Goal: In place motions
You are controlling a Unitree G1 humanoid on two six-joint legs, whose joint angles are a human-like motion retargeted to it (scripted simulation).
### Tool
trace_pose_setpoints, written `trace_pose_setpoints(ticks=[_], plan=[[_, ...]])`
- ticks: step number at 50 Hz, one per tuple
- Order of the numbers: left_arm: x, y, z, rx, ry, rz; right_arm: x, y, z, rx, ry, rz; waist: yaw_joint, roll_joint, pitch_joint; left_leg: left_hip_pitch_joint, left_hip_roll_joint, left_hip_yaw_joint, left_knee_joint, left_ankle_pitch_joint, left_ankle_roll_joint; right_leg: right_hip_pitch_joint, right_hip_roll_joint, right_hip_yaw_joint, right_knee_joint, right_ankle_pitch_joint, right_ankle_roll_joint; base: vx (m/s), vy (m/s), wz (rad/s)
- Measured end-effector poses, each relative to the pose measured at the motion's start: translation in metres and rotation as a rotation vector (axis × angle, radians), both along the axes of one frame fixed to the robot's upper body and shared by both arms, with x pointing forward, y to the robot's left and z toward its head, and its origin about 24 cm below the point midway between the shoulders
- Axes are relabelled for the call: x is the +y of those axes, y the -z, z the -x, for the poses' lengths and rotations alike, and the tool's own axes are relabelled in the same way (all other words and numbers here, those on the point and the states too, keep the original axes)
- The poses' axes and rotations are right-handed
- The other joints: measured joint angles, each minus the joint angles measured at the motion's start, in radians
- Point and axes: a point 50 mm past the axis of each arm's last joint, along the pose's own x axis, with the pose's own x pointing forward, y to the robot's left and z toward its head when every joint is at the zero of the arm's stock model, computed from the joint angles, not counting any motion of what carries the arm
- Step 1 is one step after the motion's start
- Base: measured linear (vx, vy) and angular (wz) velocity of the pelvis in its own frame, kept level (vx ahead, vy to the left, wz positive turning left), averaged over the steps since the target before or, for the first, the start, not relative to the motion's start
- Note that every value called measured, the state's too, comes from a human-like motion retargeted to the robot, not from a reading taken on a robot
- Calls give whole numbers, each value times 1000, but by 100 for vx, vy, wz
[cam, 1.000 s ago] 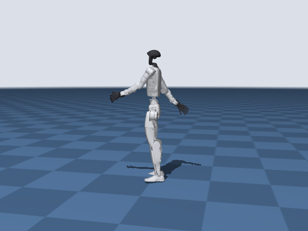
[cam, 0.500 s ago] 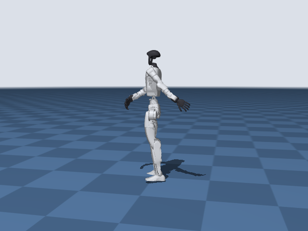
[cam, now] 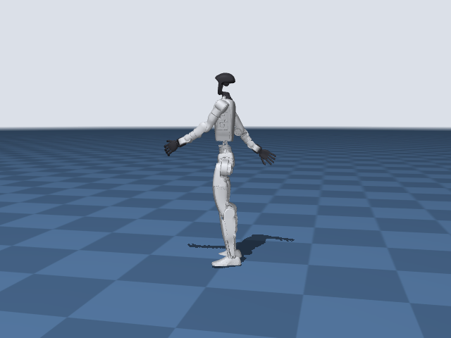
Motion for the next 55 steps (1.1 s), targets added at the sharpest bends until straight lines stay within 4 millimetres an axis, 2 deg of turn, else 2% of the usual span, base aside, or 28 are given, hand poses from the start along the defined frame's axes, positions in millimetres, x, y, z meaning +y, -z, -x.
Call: trace_pose_setpoints(ticks=[2,4,6,8,10,11,13,15,16,18,20,21,23,24,26,28,31,34,35,37,39,41,43,45,48,50,52,55], plan=[[1,-11,-5,-75,12,24,-3,-7,6,26,38,78,7,6,3,1,-1,3,0,0,1,-6,-1,9,3,0,-1,-5,6,-23],[2,-1,2,-44,1,35,-3,-6,4,31,59,123,13,14,2,1,-2,5,-2,-1,3,-12,-1,16,4,1,-1,-2,6,-16],[9,23,20,63,-30,34,-1,7,-11,-21,42,115,17,23,-1,2,-3,6,-6,-1,4,-16,0,20,4,1,-1,0,6,-7],[23,57,52,218,-83,24,3,28,-41,-111,-20,54,12,29,-8,1,-5,8,-10,-2,4,-24,1,22,5,2,0,0,0,0],[41,95,101,414,-152,9,8,51,-80,-203,-125,-60,6,33,-16,7,-6,19,-18,-3,2,-32,1,27,7,5,0,0,0,0],[50,114,134,536,-197,0,13,61,-103,-242,-189,-136,6,35,-19,16,-5,31,-23,-5,1,-36,3,34,8,6,-2,5,-2,-32],[67,144,211,814,-302,-11,26,80,-156,-324,-337,-298,9,39,-21,38,-3,59,-34,-10,-1,-45,8,60,13,11,-7,4,-4,-65],[80,155,300,1147,-449,-14,46,93,-221,-425,-509,-480,8,45,-15,64,3,93,-43,-16,-2,-55,16,98,21,17,-11,2,-5,-90],[85,153,347,1322,-531,-30,62,97,-254,-496,-589,-573,2,49,-7,75,6,105,-47,-19,-3,-59,21,114,24,21,-12,1,-5,-87],[89,133,440,1657,-631,-84,102,96,-317,-641,-741,-763,-16,57,5,94,13,129,-54,-25,-5,-68,32,144,28,27,-15,1,-6,-75],[91,100,514,1929,-538,-142,148,83,-366,-787,-856,-958,-44,63,7,106,20,150,-59,-30,-8,-78,42,168,30,34,-15,4,-6,-59],[93,86,539,1988,-422,-164,169,73,-386,-862,-887,-1041,-53,68,4,107,25,159,-61,-32,-10,-84,47,176,30,37,-15,4,-4,-47],[93,62,576,2053,-242,-156,206,50,-418,-1014,-929,-1181,-58,77,-2,106,35,173,-63,-34,-13,-98,56,192,32,42,-13,1,-1,-37],[88,52,589,2081,-225,-115,219,38,-431,-1089,-942,-1230,-55,80,-4,105,39,178,-63,-35,-15,-102,60,196,32,44,-12,-3,0,-24],[77,35,608,2152,-312,-7,239,15,-453,-1233,-972,-1308,-48,81,-2,103,42,180,-62,-35,-17,-105,63,198,31,46,-12,0,0,0],[72,29,614,2193,-479,49,250,-5,-467,-1364,-1028,-1369,-47,71,2,100,41,175,-61,-32,-18,-101,60,190,31,45,-11,-4,-6,22],[84,46,595,2125,-628,-50,249,-13,-473,-1489,-1128,-1353,-53,51,-1,90,34,159,-56,-23,-20,-92,49,169,28,40,-11,-1,-6,41],[100,84,543,1952,-644,-163,223,13,-459,-1472,-1142,-1181,-52,37,-10,74,27,139,-50,-13,-19,-81,38,142,24,33,-9,-4,-3,48],[104,98,518,1878,-643,-181,210,26,-449,-1429,-1129,-1110,-49,34,-13,68,25,131,-48,-10,-19,-77,35,132,22,30,-9,-6,1,52],[101,127,453,1696,-641,-159,175,59,-415,-1259,-1057,-965,-39,29,-15,57,21,112,-42,-4,-18,-66,30,110,17,25,-8,-6,4,54],[89,147,376,1491,-621,-88,133,88,-364,-1001,-946,-827,-25,24,-14,48,18,94,-37,1,-17,-53,25,87,14,21,-5,-6,6,55],[69,153,297,1275,-575,11,91,101,-300,-690,-797,-701,-14,17,-14,40,15,76,-31,5,-15,-41,21,67,11,17,-3,-4,3,50],[48,145,226,1052,-500,103,55,95,-235,-388,-629,-567,-13,10,-15,30,13,60,-24,9,-13,-32,17,51,8,12,0,-2,1,40],[28,126,159,815,-383,157,25,78,-176,-159,-477,-421,-11,4,-9,22,12,49,-18,12,-11,-26,14,41,8,8,3,1,-1,24],[13,83,82,476,-221,147,1,55,-116,-37,-355,-211,-21,12,-2,9,13,36,-10,17,-5,-21,16,36,6,2,7,0,0,0],[14,53,47,285,-158,122,-5,47,-91,-64,-314,-113,-41,20,6,4,14,28,-6,19,-3,-18,18,34,5,-1,9,0,0,0],[23,28,25,123,-126,99,-8,42,-76,-115,-262,-82,-57,28,16,5,13,27,-5,22,0,-16,18,38,6,-1,10,-3,1,-9],[40,5,12,-34,-104,73,-13,35,-61,-145,-162,-49,-70,34,33,10,11,33,-4,24,3,-16,16,51,7,0,10,-6,1,-22]])
